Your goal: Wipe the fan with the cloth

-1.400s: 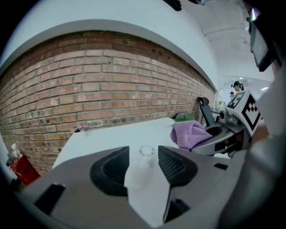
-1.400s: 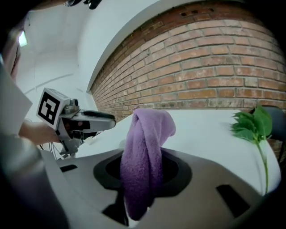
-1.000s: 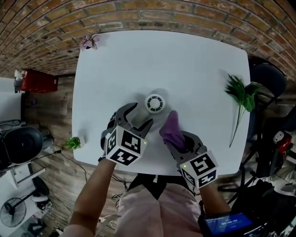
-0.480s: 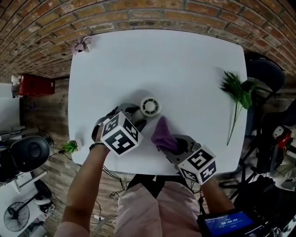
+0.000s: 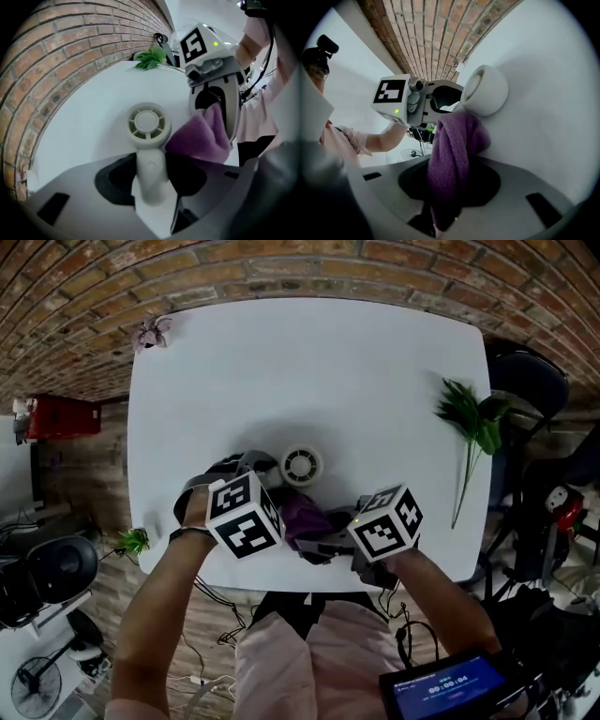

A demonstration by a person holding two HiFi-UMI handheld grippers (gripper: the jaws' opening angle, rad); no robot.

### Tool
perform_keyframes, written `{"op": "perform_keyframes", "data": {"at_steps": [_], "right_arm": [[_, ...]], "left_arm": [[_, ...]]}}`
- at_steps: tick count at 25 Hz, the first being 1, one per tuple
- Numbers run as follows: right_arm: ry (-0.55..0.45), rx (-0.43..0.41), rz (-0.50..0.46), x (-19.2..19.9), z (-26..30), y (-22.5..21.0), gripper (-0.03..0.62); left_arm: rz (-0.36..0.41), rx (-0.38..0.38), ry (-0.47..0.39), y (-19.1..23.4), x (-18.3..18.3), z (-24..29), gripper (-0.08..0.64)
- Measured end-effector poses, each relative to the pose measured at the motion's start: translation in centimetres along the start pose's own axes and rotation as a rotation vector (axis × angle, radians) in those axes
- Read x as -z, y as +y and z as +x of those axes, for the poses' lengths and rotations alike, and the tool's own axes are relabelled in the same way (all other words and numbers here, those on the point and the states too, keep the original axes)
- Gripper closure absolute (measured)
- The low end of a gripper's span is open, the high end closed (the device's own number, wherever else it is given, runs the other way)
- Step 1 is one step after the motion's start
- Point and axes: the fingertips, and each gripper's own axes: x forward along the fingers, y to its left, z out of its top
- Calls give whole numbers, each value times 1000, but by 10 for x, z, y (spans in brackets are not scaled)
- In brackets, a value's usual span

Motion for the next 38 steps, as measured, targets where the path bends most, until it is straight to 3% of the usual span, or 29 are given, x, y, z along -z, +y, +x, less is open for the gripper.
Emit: {"op": "perform_keyframes", "data": {"at_steps": [11, 30, 38], "right_arm": [[-39, 20, 125, -23, 0, -13, 485], [-86, 110, 147, -12, -43, -35, 491], [-86, 147, 136, -13, -64, -46, 492]], "left_arm": [[61, 30, -7, 0, 1, -3, 359], [164, 65, 5, -6, 0, 1, 360], [259, 75, 47, -9, -1, 3, 359]]}}
